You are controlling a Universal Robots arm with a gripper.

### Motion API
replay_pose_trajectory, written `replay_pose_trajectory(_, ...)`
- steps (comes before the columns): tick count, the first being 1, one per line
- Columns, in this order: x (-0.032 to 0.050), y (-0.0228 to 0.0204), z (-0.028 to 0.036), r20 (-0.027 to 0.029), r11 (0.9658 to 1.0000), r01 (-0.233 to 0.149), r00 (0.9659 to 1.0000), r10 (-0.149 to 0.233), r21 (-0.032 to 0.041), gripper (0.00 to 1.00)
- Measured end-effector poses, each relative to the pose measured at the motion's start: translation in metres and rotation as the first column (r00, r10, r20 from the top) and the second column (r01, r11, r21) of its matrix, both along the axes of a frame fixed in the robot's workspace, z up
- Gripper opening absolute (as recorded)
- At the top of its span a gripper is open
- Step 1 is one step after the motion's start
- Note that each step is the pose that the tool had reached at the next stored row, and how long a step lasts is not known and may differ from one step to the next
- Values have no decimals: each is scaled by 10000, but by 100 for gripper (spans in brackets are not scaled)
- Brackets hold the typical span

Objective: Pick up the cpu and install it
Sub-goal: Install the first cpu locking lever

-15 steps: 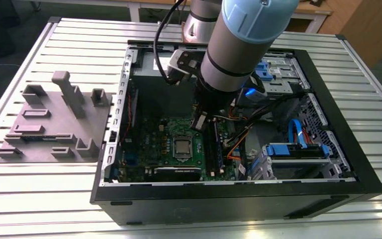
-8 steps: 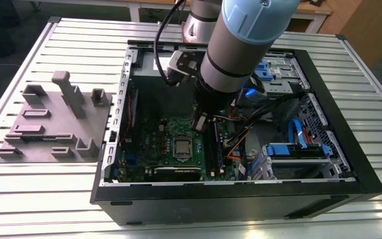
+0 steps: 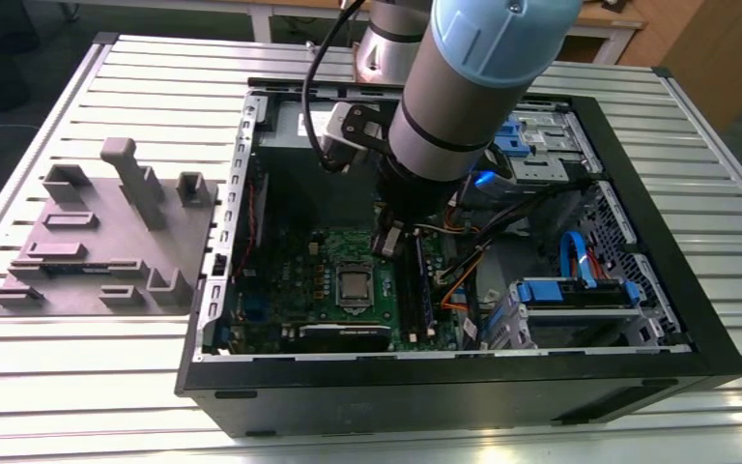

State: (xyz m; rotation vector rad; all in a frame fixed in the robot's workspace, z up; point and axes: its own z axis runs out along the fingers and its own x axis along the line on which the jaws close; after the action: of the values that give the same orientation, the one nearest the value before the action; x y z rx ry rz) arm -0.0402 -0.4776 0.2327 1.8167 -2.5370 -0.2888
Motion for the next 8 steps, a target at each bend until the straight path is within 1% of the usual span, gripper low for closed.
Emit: replay_pose_trajectory(8,0,0,0,0,10000,-16,10000,16,0,10)
